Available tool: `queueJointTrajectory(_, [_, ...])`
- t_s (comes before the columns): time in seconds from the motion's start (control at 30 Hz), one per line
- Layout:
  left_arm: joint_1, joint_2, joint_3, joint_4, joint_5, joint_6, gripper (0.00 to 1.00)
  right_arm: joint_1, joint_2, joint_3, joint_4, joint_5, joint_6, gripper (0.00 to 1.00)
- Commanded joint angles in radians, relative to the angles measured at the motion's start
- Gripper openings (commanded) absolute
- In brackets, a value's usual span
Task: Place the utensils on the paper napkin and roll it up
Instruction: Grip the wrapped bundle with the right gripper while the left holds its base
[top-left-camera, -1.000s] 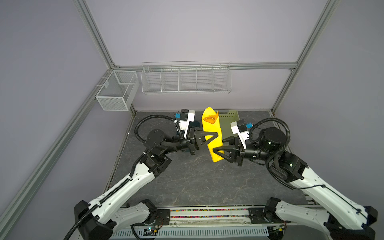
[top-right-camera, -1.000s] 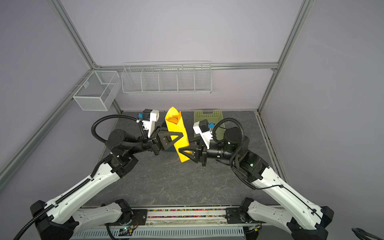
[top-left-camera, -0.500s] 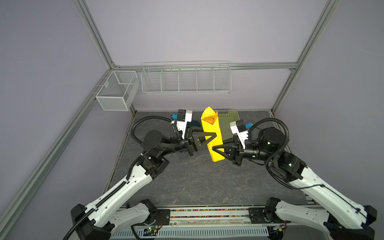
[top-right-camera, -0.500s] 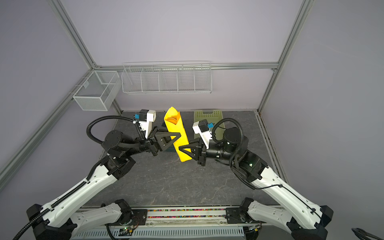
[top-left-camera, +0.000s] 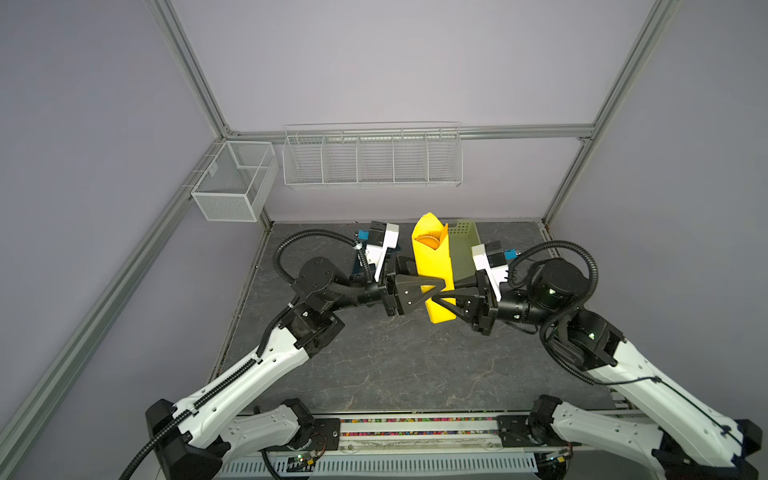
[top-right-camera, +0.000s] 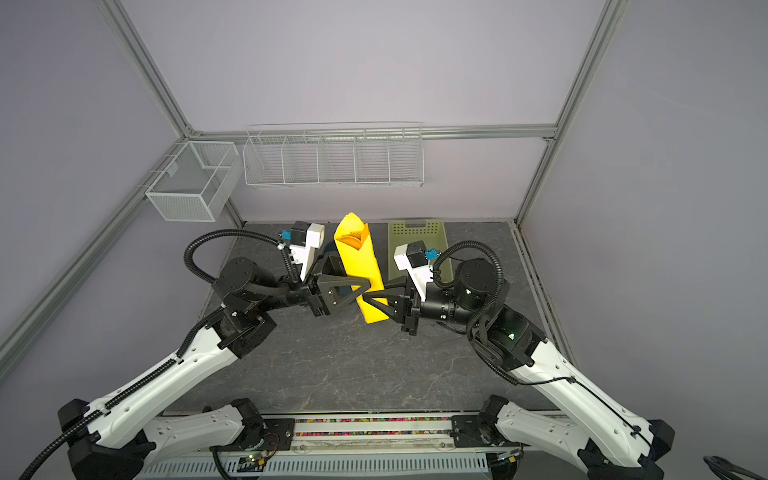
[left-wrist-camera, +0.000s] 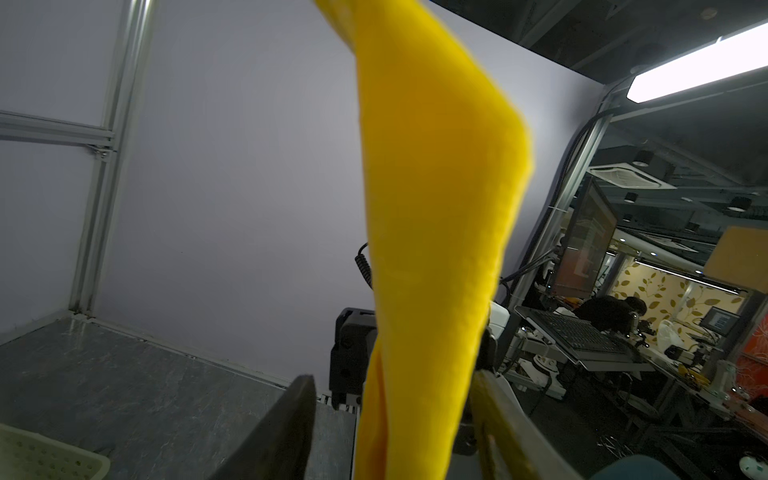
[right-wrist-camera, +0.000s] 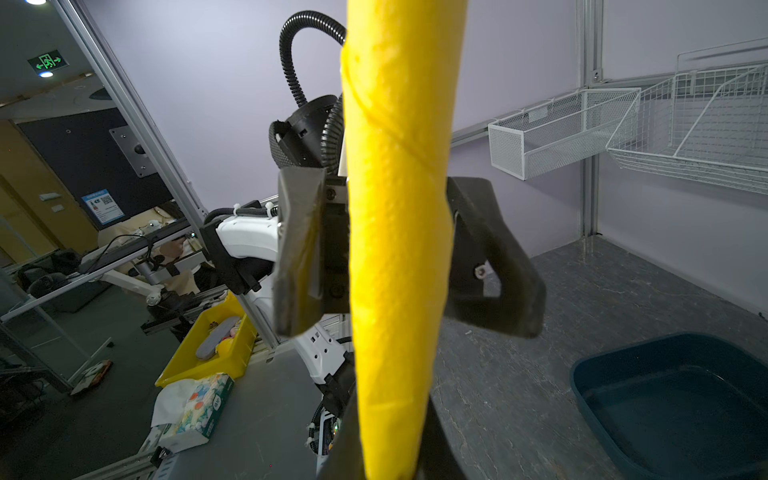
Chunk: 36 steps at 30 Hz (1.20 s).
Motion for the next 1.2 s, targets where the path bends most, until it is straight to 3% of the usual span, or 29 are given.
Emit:
queueJointTrajectory(0.0, [-0.011,0.006,0.047,0.051,0.059,0.018,0.61,0.009,0.006,-0.017,0.049,-0.049,-0.012,0.06])
queueJointTrajectory(0.2, [-0.012,0.008,0.052,0.095,0.081,0.0,0.53,0.011,0.002,-0.024,0.047,-0.046,-0.012,0.07])
queueJointTrajectory(0.47, [-0.012,-0.005,0.022,0.119,0.079,-0.013,0.32,0.011,-0.022,-0.032,0.039,0.001,-0.027,0.07])
queueJointTrajectory(0.97, [-0.011,-0.039,0.029,0.02,0.01,0.054,0.08,0.011,-0.049,-0.039,0.026,0.039,-0.043,0.07])
queueJointTrajectory(1.03, [-0.012,-0.056,0.027,-0.013,-0.035,0.084,0.07,0.01,-0.054,-0.043,0.015,0.046,-0.051,0.17])
queueJointTrajectory(1.1, [-0.012,-0.073,0.026,-0.053,-0.095,0.111,0.07,0.011,-0.06,-0.053,0.012,0.032,-0.06,0.39])
queueJointTrajectory(1.17, [-0.011,-0.082,0.024,-0.076,-0.131,0.126,0.06,0.011,-0.066,-0.054,-0.013,0.03,-0.084,0.49])
